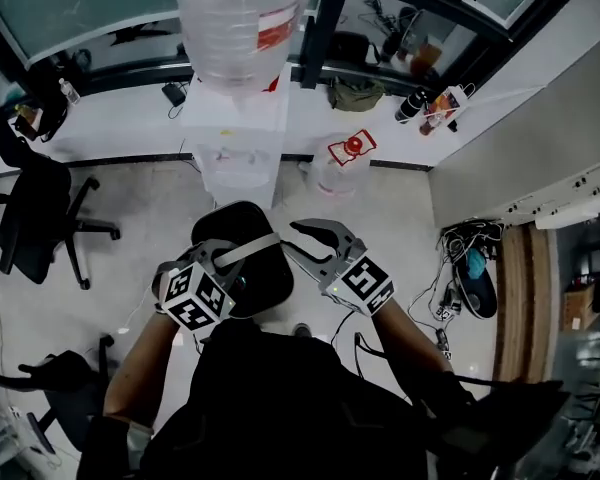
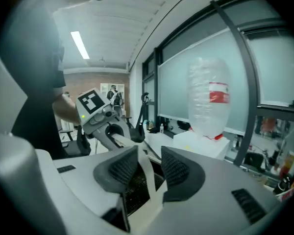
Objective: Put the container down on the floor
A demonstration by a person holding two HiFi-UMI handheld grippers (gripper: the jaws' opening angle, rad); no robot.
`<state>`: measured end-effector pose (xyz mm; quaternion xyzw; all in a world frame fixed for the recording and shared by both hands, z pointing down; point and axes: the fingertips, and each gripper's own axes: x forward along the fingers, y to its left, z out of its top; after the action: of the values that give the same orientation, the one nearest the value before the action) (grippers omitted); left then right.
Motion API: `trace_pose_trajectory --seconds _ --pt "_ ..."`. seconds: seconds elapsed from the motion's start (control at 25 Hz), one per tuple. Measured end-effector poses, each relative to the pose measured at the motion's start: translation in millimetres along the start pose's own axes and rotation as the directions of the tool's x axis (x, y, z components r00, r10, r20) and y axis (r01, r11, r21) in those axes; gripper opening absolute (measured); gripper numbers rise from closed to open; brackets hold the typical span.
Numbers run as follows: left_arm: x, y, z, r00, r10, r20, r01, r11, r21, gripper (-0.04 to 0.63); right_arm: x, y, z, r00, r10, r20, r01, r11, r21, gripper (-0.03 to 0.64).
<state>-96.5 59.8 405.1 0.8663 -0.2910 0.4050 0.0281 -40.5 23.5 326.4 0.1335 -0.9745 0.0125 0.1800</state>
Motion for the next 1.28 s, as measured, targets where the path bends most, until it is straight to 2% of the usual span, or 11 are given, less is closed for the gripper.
trace_pose_trajectory --seconds 0.04,0.08,0.28,0.44,0.68,0.84,0.92,1.04,1.28 --pt "-2.2 6.8 -4.6 1.000 -0.010 0.001 0.010 1.000 0.006 0.015 12.3 5.4 0.9 0.999 0.038 -0.025 -0.038 0.999 -0.014 0.153" --pt "-4.2 12.7 -9.2 1.000 -0.019 0.003 0.019 1.000 0.015 0.015 23.8 10.4 0.6 0.996 0.068 -0.052 -0.069 0.997 -0.036 0.166" --pt "-4.3 33.3 -31.1 0.997 -0.082 -0.006 0.082 0.991 0.110 0.015 72.4 22.3 -3.4 0.978 0.131 -0.164 -0.162 0.968 -0.193 0.176" --pt "5.9 41.2 -42.9 0.990 -0.139 -0.038 0.144 0.970 0.195 0.015 98.8 20.6 -13.6 0.949 0.167 -0.268 -0.238 0.936 -0.259 0.183" --pt "32.7 43.8 -53.7 0.975 -0.204 -0.086 0.218 0.950 0.222 0.015 119.0 18.5 -43.8 0.898 0.246 -0.365 -0.347 0.906 -0.244 0.181" --pt "59.3 49.1 -59.2 0.966 -0.232 -0.115 0.251 0.947 0.199 0.015 126.1 7.4 -67.9 0.874 0.276 -0.400 -0.389 0.890 -0.237 0.124" --pt "73.3 48.9 -65.4 0.959 -0.248 -0.135 0.270 0.944 0.187 0.015 128.8 4.0 -82.9 0.867 0.281 -0.411 -0.395 0.890 -0.226 0.094" --pt "97.0 46.7 -79.0 0.948 -0.260 -0.186 0.295 0.934 0.199 0.015 133.5 -2.5 -109.1 0.859 0.290 -0.423 -0.401 0.894 -0.201 0.092" --pt "153.3 34.8 -111.5 0.910 -0.299 -0.288 0.370 0.898 0.237 0.017 140.8 -12.7 -171.4 0.832 0.299 -0.467 -0.400 0.907 -0.131 0.089"
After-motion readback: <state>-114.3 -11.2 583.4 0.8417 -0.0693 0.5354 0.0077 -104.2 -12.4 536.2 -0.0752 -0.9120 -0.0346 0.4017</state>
